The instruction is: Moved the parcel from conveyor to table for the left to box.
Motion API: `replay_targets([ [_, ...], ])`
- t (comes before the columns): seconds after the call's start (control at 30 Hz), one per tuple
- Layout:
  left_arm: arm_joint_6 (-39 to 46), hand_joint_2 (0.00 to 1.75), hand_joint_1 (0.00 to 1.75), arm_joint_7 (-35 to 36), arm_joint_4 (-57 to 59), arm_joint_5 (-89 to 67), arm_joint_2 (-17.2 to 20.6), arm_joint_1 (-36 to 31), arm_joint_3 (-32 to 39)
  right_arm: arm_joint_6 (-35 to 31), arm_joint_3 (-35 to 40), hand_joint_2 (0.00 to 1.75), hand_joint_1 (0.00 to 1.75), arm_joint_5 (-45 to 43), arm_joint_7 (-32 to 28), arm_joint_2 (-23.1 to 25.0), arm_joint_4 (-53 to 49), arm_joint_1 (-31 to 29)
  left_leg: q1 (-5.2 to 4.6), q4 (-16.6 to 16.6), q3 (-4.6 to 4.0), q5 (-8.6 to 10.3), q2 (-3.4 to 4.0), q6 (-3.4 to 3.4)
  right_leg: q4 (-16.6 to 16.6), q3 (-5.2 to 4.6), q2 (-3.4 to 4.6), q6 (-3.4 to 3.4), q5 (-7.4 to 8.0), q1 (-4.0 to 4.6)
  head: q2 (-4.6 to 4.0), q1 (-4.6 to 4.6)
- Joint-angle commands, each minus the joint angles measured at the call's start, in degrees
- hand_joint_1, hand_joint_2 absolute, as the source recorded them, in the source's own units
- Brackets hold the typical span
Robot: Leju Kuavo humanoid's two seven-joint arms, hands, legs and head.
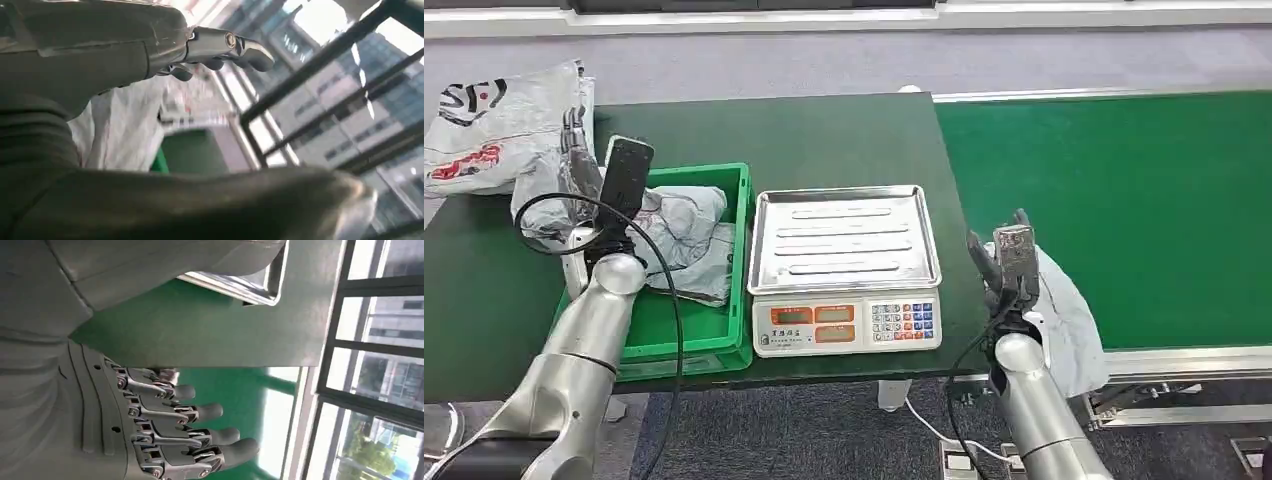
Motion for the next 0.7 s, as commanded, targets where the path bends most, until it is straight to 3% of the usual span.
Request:
replay_targets([
  [0.03,-31.71,1.75,0.00,-5.12,1.60,32.64,-3.94,2.71,-1.75,-1.17,-1.89,1.75,0.00,3.36,0.88,-1.85,7.30,-4.41,-0.05,-0.11,0.20,0.00,-0.02,0.06,-0.12,0.21,-0.03,0.04,0.00,-0.06,0.00,0.00],
  [0.07,-38.39,1.75,0.00,-6.35,1.80,38.41,-4.87,4.15,-2.02,-3.49,-1.19,1.75,0.00,6.48,1.94,-2.01,8.74,-5.17,-0.04,-0.14,0.24,-0.01,-0.03,0.08,-0.17,0.27,-0.04,0.04,0.00,-0.07,-0.02,0.00],
  [0.17,-37.65,1.75,0.00,-9.42,2.73,40.90,-6.91,6.07,-8.62,-9.13,-1.00,1.75,0.00,13.95,5.33,-2.47,11.48,-7.06,-0.06,-0.11,0.19,-0.03,-0.01,0.09,-0.12,0.23,-0.03,0.06,0.00,-0.12,0.00,0.00],
  [0.2,-36.65,1.75,0.00,-10.03,3.06,41.21,-7.92,6.21,-9.91,-11.15,-2.66,1.75,0.00,22.38,9.67,-3.01,12.41,-7.34,-0.04,-0.16,0.27,-0.04,-0.01,0.10,-0.20,0.33,-0.04,0.07,0.00,-0.10,0.00,0.00],
  [0.33,-29.74,1.75,0.00,-10.61,5.14,39.14,-9.84,5.08,-15.50,-11.15,-10.02,1.75,0.00,37.16,15.02,-2.16,10.66,-4.28,-0.09,-0.04,0.11,-0.03,-0.33,0.10,-0.10,0.25,-0.32,0.06,-0.07,-0.11,-0.02,0.00],
  [0.47,-25.88,1.75,0.00,-11.55,6.84,38.29,-9.52,5.19,-16.89,-11.15,-18.76,1.75,0.00,47.54,13.86,1.14,6.57,0.46,-0.08,-0.14,0.21,-0.05,-0.41,0.12,-0.24,0.40,-0.43,0.11,-0.11,-0.08,0.00,0.00],
  [0.6,-24.59,1.75,0.00,-13.41,6.91,38.73,-8.24,5.89,-16.17,-11.15,-23.05,1.75,0.00,59.41,21.20,2.89,11.94,-1.36,-0.11,-0.21,0.32,-0.12,-0.11,0.12,-0.26,0.40,-0.12,0.08,-0.08,-0.10,0.00,0.00],
  [0.7,-24.33,1.75,0.00,-13.58,6.13,38.80,-7.93,5.84,-15.76,-11.15,-23.51,1.75,0.00,60.99,23.24,2.43,13.86,-2.26,-0.08,-0.11,0.20,-0.16,0.02,0.12,-0.16,0.26,-0.01,0.08,-0.05,-0.07,0.00,0.00],
])
